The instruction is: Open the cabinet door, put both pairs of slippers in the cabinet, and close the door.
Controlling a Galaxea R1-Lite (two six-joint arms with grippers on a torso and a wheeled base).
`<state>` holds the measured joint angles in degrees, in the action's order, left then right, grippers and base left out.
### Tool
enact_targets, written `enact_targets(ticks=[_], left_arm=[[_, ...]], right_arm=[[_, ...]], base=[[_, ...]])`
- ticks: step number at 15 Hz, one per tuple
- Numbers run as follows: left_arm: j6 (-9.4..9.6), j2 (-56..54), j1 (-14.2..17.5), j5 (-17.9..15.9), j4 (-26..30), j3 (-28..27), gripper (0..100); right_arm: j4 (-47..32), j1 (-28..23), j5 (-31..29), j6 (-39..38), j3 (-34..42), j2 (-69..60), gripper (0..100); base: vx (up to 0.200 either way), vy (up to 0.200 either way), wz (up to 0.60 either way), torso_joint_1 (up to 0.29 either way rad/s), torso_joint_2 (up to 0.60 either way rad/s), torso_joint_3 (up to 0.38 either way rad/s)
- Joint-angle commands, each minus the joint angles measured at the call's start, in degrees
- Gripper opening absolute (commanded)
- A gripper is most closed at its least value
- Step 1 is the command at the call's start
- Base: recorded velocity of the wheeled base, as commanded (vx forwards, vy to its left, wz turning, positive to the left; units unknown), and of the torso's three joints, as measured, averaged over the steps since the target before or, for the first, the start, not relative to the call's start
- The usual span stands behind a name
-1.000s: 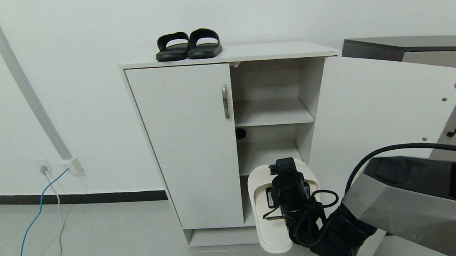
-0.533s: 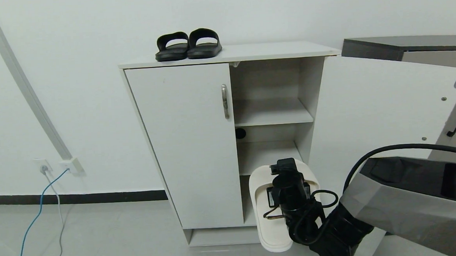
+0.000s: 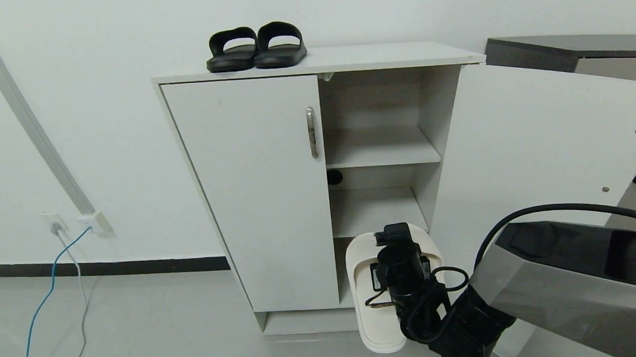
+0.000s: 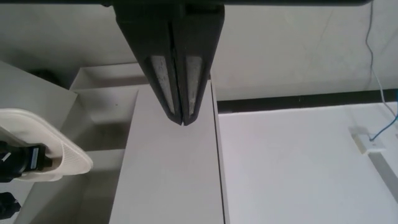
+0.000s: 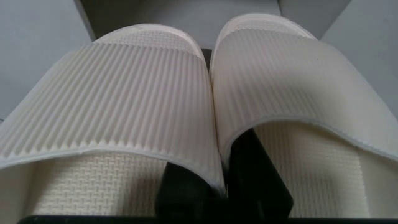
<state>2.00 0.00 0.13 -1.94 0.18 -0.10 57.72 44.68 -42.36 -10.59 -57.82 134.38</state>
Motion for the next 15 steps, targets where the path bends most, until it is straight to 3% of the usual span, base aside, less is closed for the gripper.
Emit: enact_targets(ticks=[1,10,15], left_arm=[[0.11,0.09,0.04,0.00,-0.01,0.01,0],[0.11,0.09,0.04,0.00,-0.01,0.01,0],[0.02,0.09,0.04,0.00,-0.01,0.01,0]], right_arm=[[0.02,-0.03,0.00,-0.04,-0.10,0.10,0],[0.72,-0.47,0.09,-0.13,-0.80,1.50,0],[14.00,-1.35,-0.26,6.20,-0.80,3.88,0]], base=[[0.000,0.000,0.00,0.007,0.00,-0.193],[0.000,0.000,0.00,0.003,0.00,-0.193],[0.000,0.000,0.00,0.005,0.00,-0.193]])
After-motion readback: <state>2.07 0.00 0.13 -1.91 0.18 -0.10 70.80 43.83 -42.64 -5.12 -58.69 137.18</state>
